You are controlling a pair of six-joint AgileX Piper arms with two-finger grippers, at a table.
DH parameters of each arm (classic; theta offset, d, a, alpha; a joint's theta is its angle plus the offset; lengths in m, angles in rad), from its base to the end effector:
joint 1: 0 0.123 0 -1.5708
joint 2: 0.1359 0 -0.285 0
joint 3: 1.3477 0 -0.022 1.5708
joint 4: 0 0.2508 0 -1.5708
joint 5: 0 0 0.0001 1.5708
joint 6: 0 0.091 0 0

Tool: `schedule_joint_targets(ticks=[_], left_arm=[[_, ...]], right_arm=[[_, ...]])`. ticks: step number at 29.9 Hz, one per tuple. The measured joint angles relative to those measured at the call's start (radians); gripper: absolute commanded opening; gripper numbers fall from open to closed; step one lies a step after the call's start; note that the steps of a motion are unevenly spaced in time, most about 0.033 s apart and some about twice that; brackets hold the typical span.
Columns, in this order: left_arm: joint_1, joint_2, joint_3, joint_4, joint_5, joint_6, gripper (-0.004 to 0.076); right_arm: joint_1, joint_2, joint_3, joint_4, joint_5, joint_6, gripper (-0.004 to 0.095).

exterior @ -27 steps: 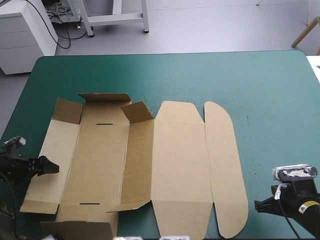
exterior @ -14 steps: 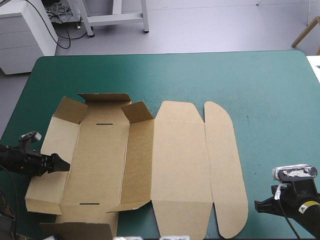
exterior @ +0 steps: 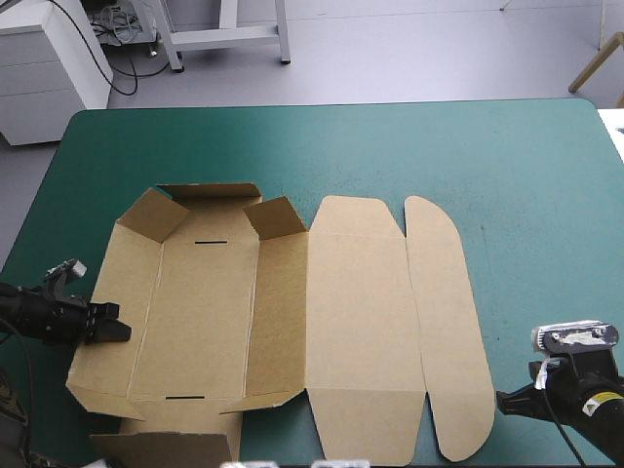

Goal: Fold the box

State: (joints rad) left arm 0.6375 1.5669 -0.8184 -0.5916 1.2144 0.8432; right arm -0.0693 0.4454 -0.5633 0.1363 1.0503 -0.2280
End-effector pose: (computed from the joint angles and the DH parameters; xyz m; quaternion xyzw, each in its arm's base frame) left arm 0.2135 0.0989 0.1935 -0.0442 0.9551 -0.2859 0.0645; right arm 0.0636 0.0063 0.2847 -0.0633 0.9307 0.0141 0.3601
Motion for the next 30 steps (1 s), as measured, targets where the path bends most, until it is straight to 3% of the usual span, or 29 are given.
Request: schedule_joint_targets(ticks=[19, 30], left_arm=[[-0.02, 0.0, -0.031, 0.018, 0.012, -0.023, -0.001], [-0.38, -0.012, -0.352, 0.223, -0.003, -0.125, -0.001]], right_arm=[[0.0, 0.0, 0.0, -0.001, -0.001, 0.0, -0.0004], [0.0, 0.0, 0.0, 0.0, -0.003, 0.0, -0.0004]])
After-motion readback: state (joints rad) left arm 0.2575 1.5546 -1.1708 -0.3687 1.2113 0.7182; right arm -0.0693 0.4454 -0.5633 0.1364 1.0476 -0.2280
